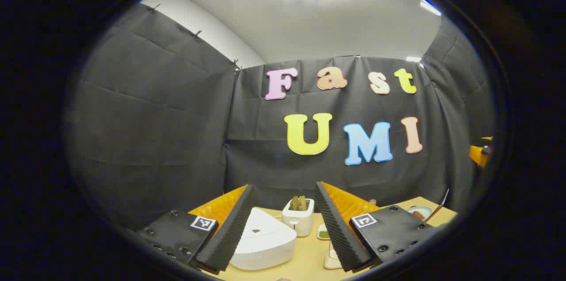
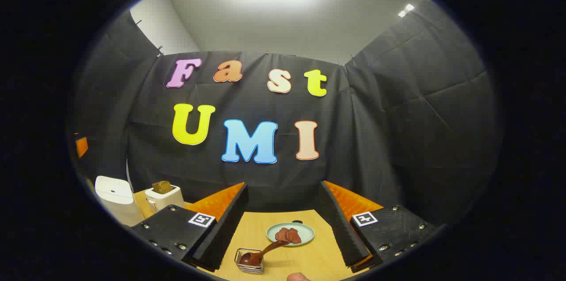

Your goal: Close the left gripper, press the button to open the rice cooker; take a wooden spoon from the chopstick holder with the right hand, scoop a spoonful of rice and pour it into the rice cooker, then put the wooden spoon back into the chopstick holder.

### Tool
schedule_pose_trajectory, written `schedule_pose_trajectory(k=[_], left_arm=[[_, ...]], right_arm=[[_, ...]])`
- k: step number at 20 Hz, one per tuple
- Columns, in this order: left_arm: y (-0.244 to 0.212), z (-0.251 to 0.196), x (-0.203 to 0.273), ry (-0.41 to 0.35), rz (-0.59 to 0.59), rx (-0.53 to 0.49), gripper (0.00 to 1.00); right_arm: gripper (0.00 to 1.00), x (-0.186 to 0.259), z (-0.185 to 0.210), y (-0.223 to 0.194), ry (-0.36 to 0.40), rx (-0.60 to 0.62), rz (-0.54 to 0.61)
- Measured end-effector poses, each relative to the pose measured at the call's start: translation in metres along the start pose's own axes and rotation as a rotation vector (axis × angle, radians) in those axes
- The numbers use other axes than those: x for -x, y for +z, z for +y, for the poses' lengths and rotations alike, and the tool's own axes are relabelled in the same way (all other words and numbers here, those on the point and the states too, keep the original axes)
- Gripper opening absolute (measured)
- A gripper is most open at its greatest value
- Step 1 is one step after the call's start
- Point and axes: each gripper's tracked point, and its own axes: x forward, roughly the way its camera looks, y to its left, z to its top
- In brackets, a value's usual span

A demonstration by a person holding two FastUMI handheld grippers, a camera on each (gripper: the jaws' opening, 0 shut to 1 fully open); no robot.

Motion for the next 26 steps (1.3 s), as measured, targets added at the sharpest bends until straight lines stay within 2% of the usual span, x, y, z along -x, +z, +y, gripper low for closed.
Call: schedule_pose_trajectory(k=[15,20,24,25,26], left_arm=[[0.015,0.018,-0.006,0.035,-0.03,-0.025,0.95],[0.023,0.016,-0.006,0.005,-0.042,-0.022,0.95],[0.027,0.009,-0.014,-0.026,-0.034,-0.021,0.72],[0.026,0.01,-0.016,-0.037,-0.028,-0.019,0.56],[0.026,0.008,-0.018,-0.052,-0.019,-0.021,0.51]], right_arm=[[0.97,0.011,-0.008,-0.006,-0.019,0.009,0.006],[0.97,0.017,-0.012,-0.01,-0.016,0.017,0.019],[0.97,0.018,-0.014,-0.008,-0.016,0.029,0.019],[0.97,0.018,-0.014,-0.008,-0.016,0.024,0.018],[0.97,0.019,-0.013,-0.006,-0.017,0.02,0.015]])
